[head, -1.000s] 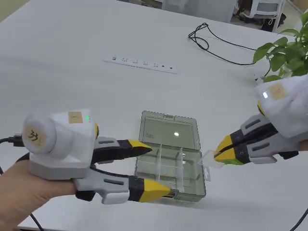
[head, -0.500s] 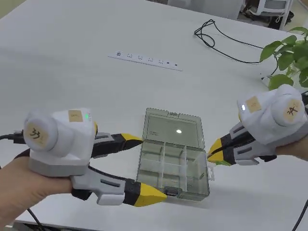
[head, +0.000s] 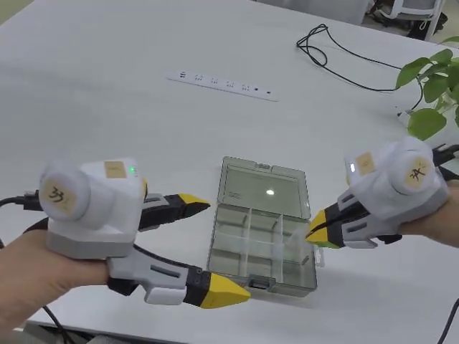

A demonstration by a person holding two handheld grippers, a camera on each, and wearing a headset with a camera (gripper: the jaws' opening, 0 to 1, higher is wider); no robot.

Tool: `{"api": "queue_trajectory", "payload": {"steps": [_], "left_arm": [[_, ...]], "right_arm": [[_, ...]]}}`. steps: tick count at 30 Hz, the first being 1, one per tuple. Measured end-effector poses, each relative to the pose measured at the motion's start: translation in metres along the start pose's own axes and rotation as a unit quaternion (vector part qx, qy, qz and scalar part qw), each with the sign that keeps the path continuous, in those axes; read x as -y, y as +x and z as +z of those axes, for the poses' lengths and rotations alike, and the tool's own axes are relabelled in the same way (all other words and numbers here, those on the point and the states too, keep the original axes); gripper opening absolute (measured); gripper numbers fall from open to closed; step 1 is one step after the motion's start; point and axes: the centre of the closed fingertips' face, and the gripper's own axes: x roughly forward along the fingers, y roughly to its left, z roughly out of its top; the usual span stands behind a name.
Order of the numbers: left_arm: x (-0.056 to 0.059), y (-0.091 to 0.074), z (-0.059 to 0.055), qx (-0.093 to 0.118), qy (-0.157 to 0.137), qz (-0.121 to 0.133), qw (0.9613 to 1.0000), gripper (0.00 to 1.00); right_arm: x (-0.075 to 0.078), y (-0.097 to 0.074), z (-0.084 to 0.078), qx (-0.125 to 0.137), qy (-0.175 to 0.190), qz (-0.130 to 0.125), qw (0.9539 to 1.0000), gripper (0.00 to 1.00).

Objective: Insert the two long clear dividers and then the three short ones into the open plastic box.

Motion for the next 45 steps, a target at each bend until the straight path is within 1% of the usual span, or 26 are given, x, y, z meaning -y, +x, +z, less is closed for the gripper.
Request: {"api": "queue_trajectory", "payload": {"steps": [18, 24, 28, 37, 43, 45], "left_arm": [[0.004, 0.002, 0.001, 0.005, -0.002, -0.002, 1.0000, 0.87], [0.005, 0.002, 0.001, 0.005, -0.004, -0.001, 1.0000, 0.87], [0.004, 0.002, 0.002, 0.008, -0.004, -0.001, 1.0000, 0.87], [0.005, 0.002, 0.000, 0.007, -0.006, -0.001, 1.0000, 0.86], [0.005, 0.003, 0.002, 0.008, -0.004, -0.001, 1.0000, 0.86], [0.005, 0.003, 0.003, 0.010, -0.004, -0.001, 0.9999, 0.86]], "right_arm": [[0.001, 0.008, -0.002, -0.008, 0.000, 0.007, 0.9999, 0.03], [0.002, 0.011, -0.006, -0.001, 0.021, 0.019, 0.9996, 0.03], [0.001, 0.013, -0.007, 0.003, 0.027, 0.023, 0.9994, 0.03], [0.000, 0.014, -0.008, 0.013, 0.026, 0.021, 0.9993, 0.03], [0.001, 0.013, -0.008, 0.022, 0.037, 0.027, 0.9987, 0.03], [0.001, 0.014, -0.008, 0.022, 0.034, 0.028, 0.9988, 0.03]]}}
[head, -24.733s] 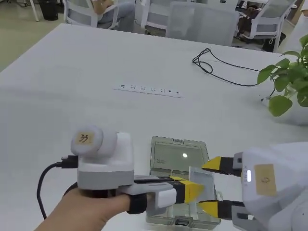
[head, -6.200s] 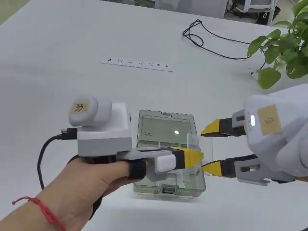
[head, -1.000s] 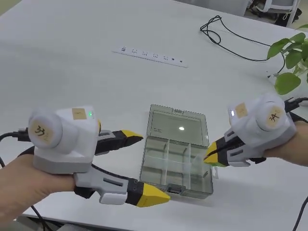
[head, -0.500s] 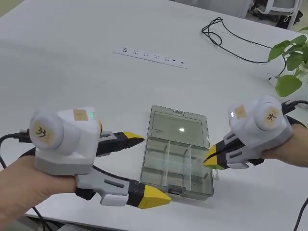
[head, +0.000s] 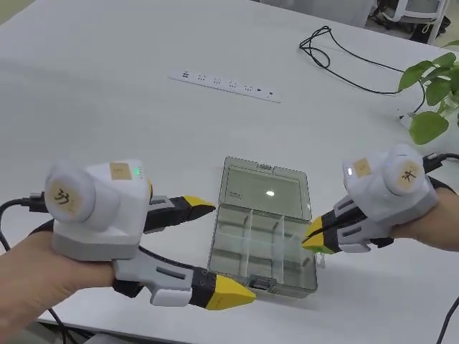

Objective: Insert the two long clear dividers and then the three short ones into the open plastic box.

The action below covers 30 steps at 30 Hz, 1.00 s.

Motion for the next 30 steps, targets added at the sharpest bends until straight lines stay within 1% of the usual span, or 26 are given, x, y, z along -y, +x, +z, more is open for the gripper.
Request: {"api": "queue_trajectory", "payload": {"steps": [6, 11, 18, 23, 28, 30], "left_arm": [[0.0008, -0.0007, -0.0012, -0.002, 0.000, 0.000, 1.0000, 0.86], [0.0020, -0.0016, -0.0004, 0.000, 0.000, 0.000, 1.0000, 0.85], [0.0029, -0.0007, 0.0007, 0.001, 0.000, 0.000, 1.0000, 0.85], [0.0036, 0.0004, 0.0003, 0.000, 0.001, -0.002, 1.0000, 0.85], [0.0035, 0.0013, 0.0004, 0.001, 0.000, -0.003, 1.0000, 0.85], [0.0034, 0.0015, 0.0002, 0.000, 0.000, -0.003, 1.0000, 0.85]], "right_arm": [[-0.0001, -0.0001, 0.0002, 0.007, 0.007, 0.006, 0.9999, 0.03], [-0.0007, 0.0000, 0.0007, 0.010, -0.007, 0.007, 0.9999, 0.03], [-0.0008, -0.0001, 0.0007, 0.016, -0.024, -0.001, 0.9996, 0.03], [0.0004, -0.0003, 0.0001, 0.023, -0.021, -0.006, 0.9995, 0.03], [-0.0005, 0.0016, -0.0004, 0.028, -0.008, -0.007, 0.9995, 0.03], [-0.0001, 0.0042, -0.0011, 0.027, -0.016, -0.009, 0.9995, 0.03]]}}
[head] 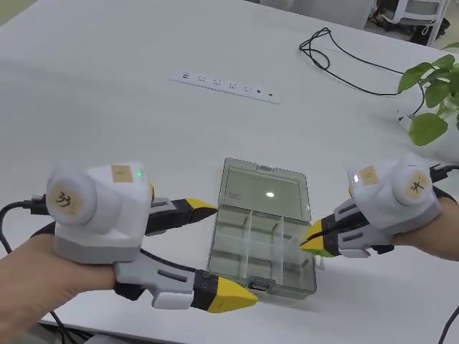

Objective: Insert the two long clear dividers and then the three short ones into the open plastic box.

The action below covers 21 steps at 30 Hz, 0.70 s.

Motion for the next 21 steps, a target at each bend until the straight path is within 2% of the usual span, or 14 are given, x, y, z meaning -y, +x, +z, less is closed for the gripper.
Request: {"api": "queue_trajectory", "payload": {"steps": [7, 16, 21], "left_arm": [[-0.002, -0.002, -0.001, 0.000, -0.002, 0.003, 1.0000, 0.85], [-0.004, -0.005, -0.003, -0.003, -0.004, 0.007, 1.0000, 0.85], [-0.004, -0.003, -0.002, -0.003, -0.003, 0.006, 1.0000, 0.85]], "right_arm": [[0.001, 0.007, -0.005, -0.010, -0.011, -0.001, 0.9999, 0.03], [0.000, 0.014, -0.007, -0.011, -0.007, -0.002, 0.9999, 0.03], [0.000, 0.021, -0.011, -0.022, -0.015, -0.004, 0.9996, 0.03]]}}
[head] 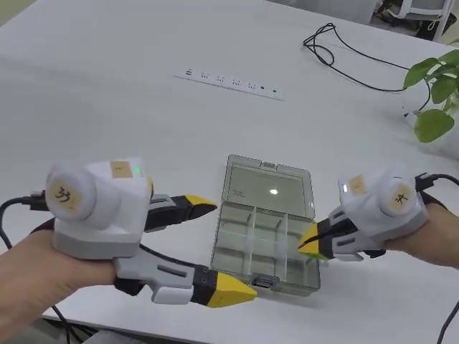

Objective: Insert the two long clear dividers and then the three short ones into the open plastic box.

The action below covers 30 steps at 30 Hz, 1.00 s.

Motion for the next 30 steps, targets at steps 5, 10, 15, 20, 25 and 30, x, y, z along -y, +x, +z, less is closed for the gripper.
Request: {"api": "queue_trajectory", "payload": {"steps": [5, 10, 15, 20, 25, 30], "left_arm": [[0.0002, 0.0005, -0.0008, -0.002, 0.000, -0.001, 1.0000, 0.85], [0.0010, 0.0012, -0.0018, -0.004, 0.000, -0.003, 1.0000, 0.85], [0.0019, 0.0020, -0.0008, -0.005, 0.002, -0.005, 1.0000, 0.84], [0.0014, 0.0022, 0.0001, -0.005, 0.003, -0.005, 1.0000, 0.84], [0.0020, 0.0024, -0.0002, -0.007, 0.003, -0.007, 0.9999, 0.84], [0.0003, 0.0013, -0.0003, -0.009, 0.004, -0.005, 0.9999, 0.84]], "right_arm": [[0.0002, -0.0002, -0.0010, -0.004, -0.004, -0.002, 1.0000, 0.03], [-0.0004, 0.0013, -0.0013, -0.013, -0.011, -0.007, 0.9998, 0.03], [0.0003, 0.0041, -0.0033, -0.025, -0.019, -0.006, 0.9995, 0.02], [0.0003, 0.0042, -0.0039, -0.027, -0.019, -0.004, 0.9994, 0.02], [-0.0002, 0.0091, -0.0062, -0.044, -0.028, -0.003, 0.9986, 0.02], [0.0007, 0.0076, -0.0066, -0.042, -0.025, -0.005, 0.9988, 0.02]]}}
